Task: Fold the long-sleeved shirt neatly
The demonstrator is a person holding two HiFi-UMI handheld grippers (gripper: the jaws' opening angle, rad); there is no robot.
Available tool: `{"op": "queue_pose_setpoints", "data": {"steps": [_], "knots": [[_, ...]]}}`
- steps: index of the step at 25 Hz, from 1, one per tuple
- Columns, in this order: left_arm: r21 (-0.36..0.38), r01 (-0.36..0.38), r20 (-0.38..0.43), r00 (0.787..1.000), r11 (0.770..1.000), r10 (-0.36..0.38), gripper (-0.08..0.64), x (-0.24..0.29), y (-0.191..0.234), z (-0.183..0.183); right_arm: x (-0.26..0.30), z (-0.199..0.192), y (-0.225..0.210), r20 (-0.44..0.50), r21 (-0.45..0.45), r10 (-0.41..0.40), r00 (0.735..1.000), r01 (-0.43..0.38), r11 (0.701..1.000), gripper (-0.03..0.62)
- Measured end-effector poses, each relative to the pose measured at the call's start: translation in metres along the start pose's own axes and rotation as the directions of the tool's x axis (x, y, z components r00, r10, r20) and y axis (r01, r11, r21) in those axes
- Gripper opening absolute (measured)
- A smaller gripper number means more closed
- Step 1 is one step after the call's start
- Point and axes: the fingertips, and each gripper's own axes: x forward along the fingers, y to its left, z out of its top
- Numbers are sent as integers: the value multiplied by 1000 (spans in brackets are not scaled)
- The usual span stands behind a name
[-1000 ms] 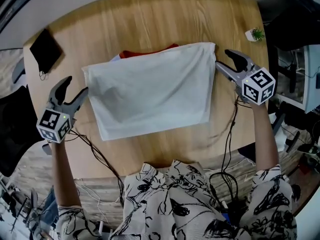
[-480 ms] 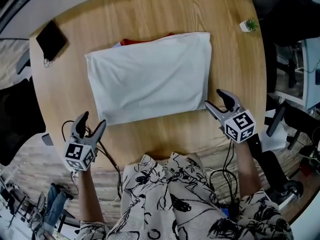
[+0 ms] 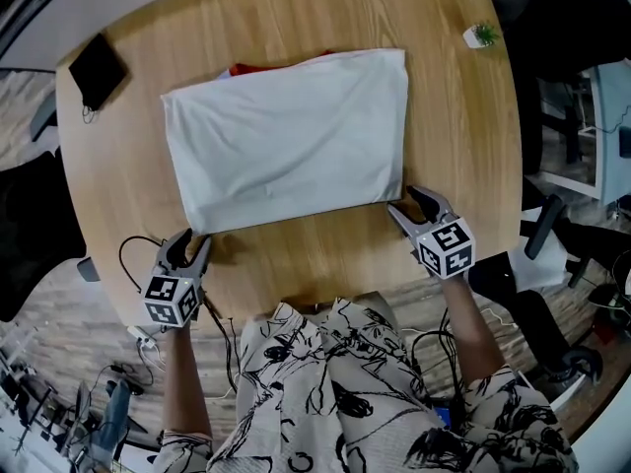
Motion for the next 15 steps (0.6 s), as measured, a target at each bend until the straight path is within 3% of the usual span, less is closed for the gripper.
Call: {"op": "queue_pose_setpoints", "data": {"steps": [3,7,12,15], "knots": [[1,-24,9,1000,1000,24,41,-2,1,0,2,-2,3,3,14,7,1000,-7,1000,124],[9,-35,-3,999,999,35,22,-1,1,-1,5,-3,3,2,3,0,1000,0,1000,44],[15,-127,-34,991,992,127,12,-7,16,-3,-1,-5,-11,-32,-53,-65,997,64,997,31],[-45,-142,-27,990,989,141,13,-13,25,-4,-7,-6,-23,-30,-11,-68,997,67,998,31]]}}
